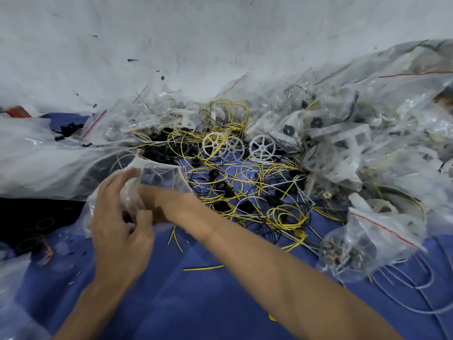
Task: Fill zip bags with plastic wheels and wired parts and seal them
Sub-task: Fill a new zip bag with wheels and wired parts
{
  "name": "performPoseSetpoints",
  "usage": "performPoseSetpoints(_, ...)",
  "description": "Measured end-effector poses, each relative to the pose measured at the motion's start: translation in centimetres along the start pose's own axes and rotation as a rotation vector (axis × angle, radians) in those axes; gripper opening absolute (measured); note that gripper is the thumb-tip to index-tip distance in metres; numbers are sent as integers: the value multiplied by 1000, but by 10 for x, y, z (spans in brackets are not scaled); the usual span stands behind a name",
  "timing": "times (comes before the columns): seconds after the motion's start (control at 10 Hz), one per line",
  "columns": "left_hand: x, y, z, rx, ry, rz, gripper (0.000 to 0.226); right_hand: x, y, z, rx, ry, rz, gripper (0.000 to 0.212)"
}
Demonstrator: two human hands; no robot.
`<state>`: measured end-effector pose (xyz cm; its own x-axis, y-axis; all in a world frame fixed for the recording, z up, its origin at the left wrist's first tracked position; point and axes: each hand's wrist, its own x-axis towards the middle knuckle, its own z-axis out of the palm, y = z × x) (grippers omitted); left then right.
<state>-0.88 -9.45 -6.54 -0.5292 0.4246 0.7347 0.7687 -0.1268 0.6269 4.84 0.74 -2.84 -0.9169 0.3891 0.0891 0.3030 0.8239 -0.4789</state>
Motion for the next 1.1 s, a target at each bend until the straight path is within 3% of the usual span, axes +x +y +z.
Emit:
performPoseSetpoints(0.2,-2,2,1,13,8,-11,58,-1,-8,-2,47,-68,19,31)
performPoseSetpoints(0.3,-2,7,3,17,-4,-15,53,-1,-14,-3,-7,-80,-17,16)
performPoseSetpoints(0.5,-3,8,4,0,-18,-30,61,1,-17,2,-88,-119,-83,22)
performPoseSetpoints(0.6,-1,5,2,-36,-6,-48,62,-6,-16,-2,-83,-183,-139,13)
performPoseSetpoints(0.7,-1,0,0,-75,5,-87,61,-19,-13,-13,-21,-166,-167,14)
performPoseSetpoints(0.8,3,-3,-2,-137,1,-165,58,-29,-2,-28,98,-37,-166,19)
performPoseSetpoints(0.9,6,-6,-6,-162,10,-191,54,-34,14,-42,280,26,-70,14)
performPoseSetpoints(1.1,2,-1,-5,-207,43,-138,45,-40,32,-63,364,52,-23,12)
